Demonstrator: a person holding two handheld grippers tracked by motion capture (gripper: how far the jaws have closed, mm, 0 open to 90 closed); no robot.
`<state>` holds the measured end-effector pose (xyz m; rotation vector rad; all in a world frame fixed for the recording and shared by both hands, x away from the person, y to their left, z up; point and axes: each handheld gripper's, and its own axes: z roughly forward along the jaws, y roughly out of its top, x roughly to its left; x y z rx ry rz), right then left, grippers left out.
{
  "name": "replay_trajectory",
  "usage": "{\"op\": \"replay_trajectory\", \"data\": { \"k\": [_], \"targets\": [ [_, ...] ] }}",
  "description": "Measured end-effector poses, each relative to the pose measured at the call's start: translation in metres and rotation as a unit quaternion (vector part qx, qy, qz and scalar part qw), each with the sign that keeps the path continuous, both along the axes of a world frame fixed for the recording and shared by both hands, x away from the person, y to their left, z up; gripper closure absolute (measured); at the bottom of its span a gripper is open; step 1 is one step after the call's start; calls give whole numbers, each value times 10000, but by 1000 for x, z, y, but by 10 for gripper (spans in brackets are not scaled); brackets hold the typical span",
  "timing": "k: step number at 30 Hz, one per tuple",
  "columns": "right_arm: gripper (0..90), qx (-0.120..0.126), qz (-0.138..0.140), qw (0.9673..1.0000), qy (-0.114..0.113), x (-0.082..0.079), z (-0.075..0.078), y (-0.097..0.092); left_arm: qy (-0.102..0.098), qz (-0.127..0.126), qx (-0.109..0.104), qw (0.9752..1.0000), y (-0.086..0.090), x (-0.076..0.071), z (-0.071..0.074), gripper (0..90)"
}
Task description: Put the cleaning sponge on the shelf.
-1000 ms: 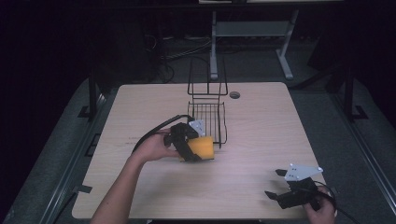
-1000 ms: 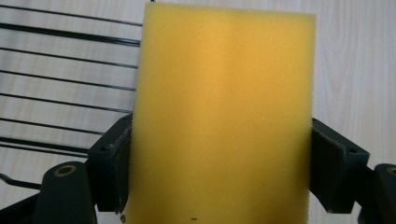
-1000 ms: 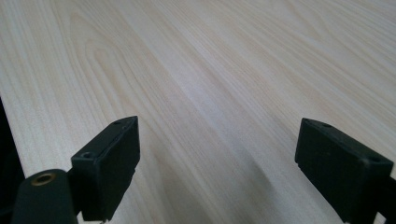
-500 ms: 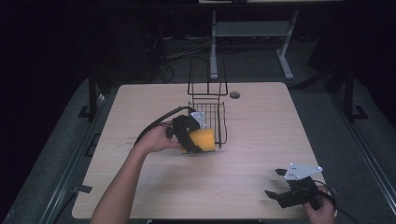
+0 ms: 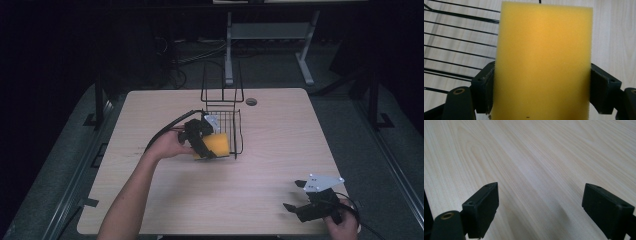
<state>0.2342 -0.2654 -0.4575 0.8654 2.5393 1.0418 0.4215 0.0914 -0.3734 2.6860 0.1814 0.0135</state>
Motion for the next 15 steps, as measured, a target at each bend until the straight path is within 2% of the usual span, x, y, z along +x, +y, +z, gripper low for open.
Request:
{"op": "replay_trajectory", "data": {
  "k": [5,13,15],
  "targets": [
    [137,-6,-6,10000,-11,0,0,0,-8,22,-108,9999,-4,5,-3,213],
    [137,-31,26,10000,-40,2,0,1,66,10,-66,10000,-7,15,-9,213],
    [137,-1,11,10000,-13,1,1,2,59,27,25,10000,-9,15,-8,213]
  ]
}}
